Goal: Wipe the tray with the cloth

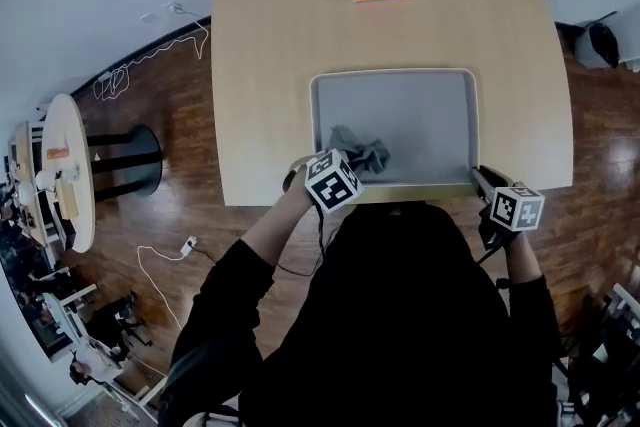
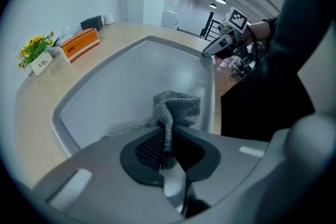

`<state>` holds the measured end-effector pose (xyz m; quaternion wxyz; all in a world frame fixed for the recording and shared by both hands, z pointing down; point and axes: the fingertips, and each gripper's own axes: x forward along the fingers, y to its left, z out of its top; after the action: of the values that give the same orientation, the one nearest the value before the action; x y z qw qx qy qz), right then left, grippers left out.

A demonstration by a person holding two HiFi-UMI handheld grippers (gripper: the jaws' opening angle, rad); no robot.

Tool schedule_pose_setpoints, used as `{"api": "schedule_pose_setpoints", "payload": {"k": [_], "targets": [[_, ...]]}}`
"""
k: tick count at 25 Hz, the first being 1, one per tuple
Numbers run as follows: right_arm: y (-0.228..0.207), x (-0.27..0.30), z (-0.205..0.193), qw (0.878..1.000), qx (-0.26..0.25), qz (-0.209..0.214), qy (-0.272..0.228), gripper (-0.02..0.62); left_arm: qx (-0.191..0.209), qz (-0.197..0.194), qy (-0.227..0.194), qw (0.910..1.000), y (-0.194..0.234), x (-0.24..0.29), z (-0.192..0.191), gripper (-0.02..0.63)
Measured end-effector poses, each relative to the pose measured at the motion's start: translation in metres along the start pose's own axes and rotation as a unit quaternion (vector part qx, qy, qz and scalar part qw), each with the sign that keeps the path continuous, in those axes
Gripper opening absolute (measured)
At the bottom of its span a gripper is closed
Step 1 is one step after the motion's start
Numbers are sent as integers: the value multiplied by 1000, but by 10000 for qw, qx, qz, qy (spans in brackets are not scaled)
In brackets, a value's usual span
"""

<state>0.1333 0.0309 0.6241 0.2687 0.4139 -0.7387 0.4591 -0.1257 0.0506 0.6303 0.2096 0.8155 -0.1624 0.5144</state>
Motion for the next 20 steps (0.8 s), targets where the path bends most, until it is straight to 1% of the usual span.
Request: {"api": "schedule_pose_setpoints", "payload": {"k": [3, 5, 6, 7, 8, 10, 11, 12, 13, 15, 18, 20], "targets": [[-1, 2, -2, 9999, -25, -50, 121, 83, 33, -439, 103, 9990, -23, 1, -17, 8], [-1, 3, -2, 9998, -58, -86, 182, 83, 124, -595, 129, 9981, -18, 0, -21, 8], [-1, 4, -2, 9997, -74, -109, 202, 83, 151, -617, 144, 9979, -9, -2, -21, 8], [-1, 5, -2, 9996, -85, -134, 214, 83, 160, -570, 165, 9981, 7, -5, -19, 8], [0, 5, -2, 9996, -91, -164, 219, 83, 163, -425, 200, 9988, 28, -9, -17, 9], [0, 6, -3, 9994, -95, -242, 213, 83, 144, 93, 312, 9994, 85, -17, -13, 9], [1, 6, -3, 9993, -102, -284, 202, 83, 90, 323, 347, 9988, 113, -21, -9, 9], [1, 6, -3, 9992, -119, -323, 188, 81, -11, 470, 371, 9982, 138, -24, -6, 9], [1, 6, -3, 9991, -145, -357, 173, 81, -170, 483, 382, 9980, 156, -25, -3, 11], [2, 6, -2, 9989, -192, -398, 145, 80, -456, 347, 408, 9975, 177, -25, 3, 10], [2, 5, -1, 9990, -153, -418, 100, 80, -561, 506, 475, 9960, 191, -34, 4, 9], [2, 4, -1, 9990, -96, -423, 68, 80, -770, 623, 475, 9940, 184, -36, -7, 9]]}}
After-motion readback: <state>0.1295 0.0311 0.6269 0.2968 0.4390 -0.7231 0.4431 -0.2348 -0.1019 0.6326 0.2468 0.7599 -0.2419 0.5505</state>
